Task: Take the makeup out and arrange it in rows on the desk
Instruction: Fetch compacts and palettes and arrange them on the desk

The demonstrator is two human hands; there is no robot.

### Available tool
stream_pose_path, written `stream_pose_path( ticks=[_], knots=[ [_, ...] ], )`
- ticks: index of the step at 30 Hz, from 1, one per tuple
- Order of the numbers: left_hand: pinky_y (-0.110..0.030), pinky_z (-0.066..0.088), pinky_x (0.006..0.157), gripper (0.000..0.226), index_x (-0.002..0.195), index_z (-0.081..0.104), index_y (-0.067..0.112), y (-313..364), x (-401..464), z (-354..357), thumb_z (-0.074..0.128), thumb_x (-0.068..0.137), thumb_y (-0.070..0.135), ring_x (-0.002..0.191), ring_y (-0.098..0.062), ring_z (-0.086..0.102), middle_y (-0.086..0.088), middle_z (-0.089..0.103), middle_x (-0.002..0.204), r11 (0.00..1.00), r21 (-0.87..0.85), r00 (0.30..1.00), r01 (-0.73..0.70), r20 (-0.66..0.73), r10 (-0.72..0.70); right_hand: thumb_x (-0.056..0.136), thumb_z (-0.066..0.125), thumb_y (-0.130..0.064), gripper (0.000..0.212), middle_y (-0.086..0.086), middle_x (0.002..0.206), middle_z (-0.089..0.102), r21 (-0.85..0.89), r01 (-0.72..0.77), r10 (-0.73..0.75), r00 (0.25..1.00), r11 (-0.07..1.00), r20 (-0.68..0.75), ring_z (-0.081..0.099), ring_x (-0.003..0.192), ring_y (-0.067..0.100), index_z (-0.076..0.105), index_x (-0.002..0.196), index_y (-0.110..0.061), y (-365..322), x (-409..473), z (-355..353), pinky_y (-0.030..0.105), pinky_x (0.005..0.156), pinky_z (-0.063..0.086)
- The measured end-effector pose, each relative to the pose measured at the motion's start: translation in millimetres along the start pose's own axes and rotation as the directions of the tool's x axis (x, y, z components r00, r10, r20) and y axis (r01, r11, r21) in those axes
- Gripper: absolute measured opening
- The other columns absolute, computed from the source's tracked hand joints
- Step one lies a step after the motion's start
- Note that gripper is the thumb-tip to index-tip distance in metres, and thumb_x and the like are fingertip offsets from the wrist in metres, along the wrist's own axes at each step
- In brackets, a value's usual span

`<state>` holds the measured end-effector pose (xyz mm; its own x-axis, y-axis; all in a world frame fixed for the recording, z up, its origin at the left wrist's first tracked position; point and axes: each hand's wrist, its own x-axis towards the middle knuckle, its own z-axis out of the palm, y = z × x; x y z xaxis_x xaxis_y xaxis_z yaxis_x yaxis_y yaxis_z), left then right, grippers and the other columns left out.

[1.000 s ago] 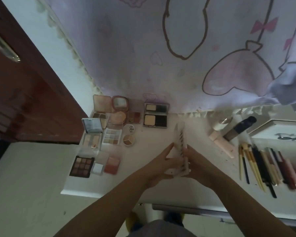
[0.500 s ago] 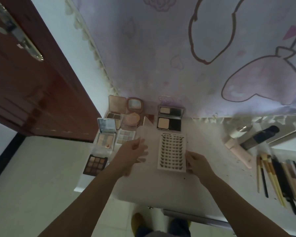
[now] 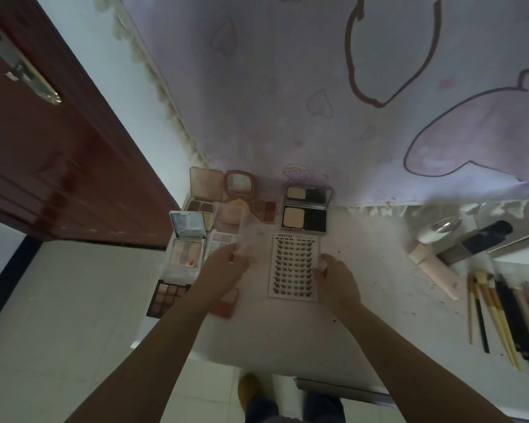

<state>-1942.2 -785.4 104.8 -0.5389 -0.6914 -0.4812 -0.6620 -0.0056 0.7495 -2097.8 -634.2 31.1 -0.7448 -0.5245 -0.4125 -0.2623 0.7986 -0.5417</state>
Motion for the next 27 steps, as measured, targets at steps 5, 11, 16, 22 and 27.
stream_pose_path(
  ticks=[5,11,16,22,27],
  knots=[
    [-0.029,0.048,0.067,0.014,0.092,0.051,0.028,2.5,2.0,-3.2,0.053,0.086,0.015,0.071,-0.013,0.058,0.007,0.059,0.076,0.995,0.093,0.998,-0.022,-0.062,0.028,0.098,0.043,-0.027,0.041,0.009,0.121,0.053,0.003,-0.003,0.003,1.0,1.0,0.029,0.054,0.107,0.024,0.04,0.137,-0.016,0.2,-0.7,-1.9,0.036,0.09,0.047],
    [-0.028,0.038,0.075,0.024,0.08,0.044,0.031,14.5,6.5,-6.5,0.045,0.093,0.011,0.102,-0.032,0.058,-0.014,0.057,0.099,0.978,0.202,0.989,0.047,-0.146,-0.017,0.098,0.043,-0.028,0.044,0.011,0.128,0.05,0.012,-0.001,0.0,0.998,1.0,0.071,0.053,0.113,0.026,0.037,0.14,-0.016,4.8,-3.4,-7.5,0.038,0.095,0.047],
    [-0.037,0.043,0.09,0.039,0.13,0.046,0.003,14.3,4.8,-5.6,0.045,0.092,0.011,0.107,-0.034,0.054,-0.022,0.058,0.118,0.966,0.254,0.981,0.045,-0.193,0.005,0.097,0.045,-0.029,0.044,0.01,0.127,0.051,0.028,-0.013,0.01,0.995,1.0,0.097,0.053,0.112,0.026,0.038,0.139,-0.017,8.2,-1.7,-8.8,0.038,0.095,0.047],
    [-0.038,0.039,0.095,0.046,0.135,0.044,0.009,35.1,-7.7,27.7,0.05,0.09,0.008,0.115,-0.03,0.046,-0.016,0.048,0.127,0.898,0.341,0.885,-0.277,-0.273,0.377,0.096,0.046,-0.031,0.037,0.005,0.115,0.057,0.024,0.023,-0.023,1.0,0.999,-0.001,0.056,0.102,0.02,0.047,0.132,-0.02,24.6,-1.4,-39.7,0.031,0.086,0.045],
    [-0.028,0.04,0.094,0.035,0.128,0.051,0.015,66.9,-7.7,129.8,0.045,0.094,0.012,0.109,-0.019,0.05,-0.009,0.052,0.124,0.869,0.229,0.897,-0.438,0.18,0.404,0.095,0.046,-0.017,0.025,0.008,0.115,0.056,-0.106,0.032,-0.052,0.98,0.994,-0.19,0.056,0.106,0.023,0.059,0.117,-0.014,84.3,-3.0,-106.0,0.028,0.088,0.042]
  ],
)
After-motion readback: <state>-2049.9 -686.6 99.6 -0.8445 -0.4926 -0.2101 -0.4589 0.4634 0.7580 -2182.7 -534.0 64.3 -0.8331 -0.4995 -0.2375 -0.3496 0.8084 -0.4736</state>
